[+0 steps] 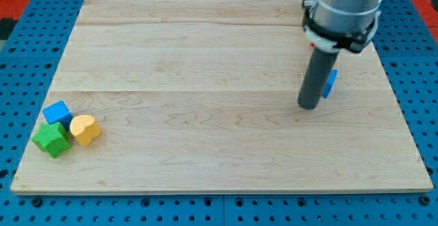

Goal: Push the green star along with the yellow heart to the bottom center

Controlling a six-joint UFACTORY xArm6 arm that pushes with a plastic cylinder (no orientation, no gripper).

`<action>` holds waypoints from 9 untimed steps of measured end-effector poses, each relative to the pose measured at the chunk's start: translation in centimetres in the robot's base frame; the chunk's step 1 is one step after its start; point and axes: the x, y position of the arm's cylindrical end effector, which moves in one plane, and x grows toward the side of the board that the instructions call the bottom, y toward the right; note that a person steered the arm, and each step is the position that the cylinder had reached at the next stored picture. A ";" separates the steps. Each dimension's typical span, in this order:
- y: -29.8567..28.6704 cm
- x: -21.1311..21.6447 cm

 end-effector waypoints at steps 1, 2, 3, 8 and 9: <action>-6.4 4.9; -13.5 9.2; -21.0 12.6; -42.3 7.4; -42.0 5.4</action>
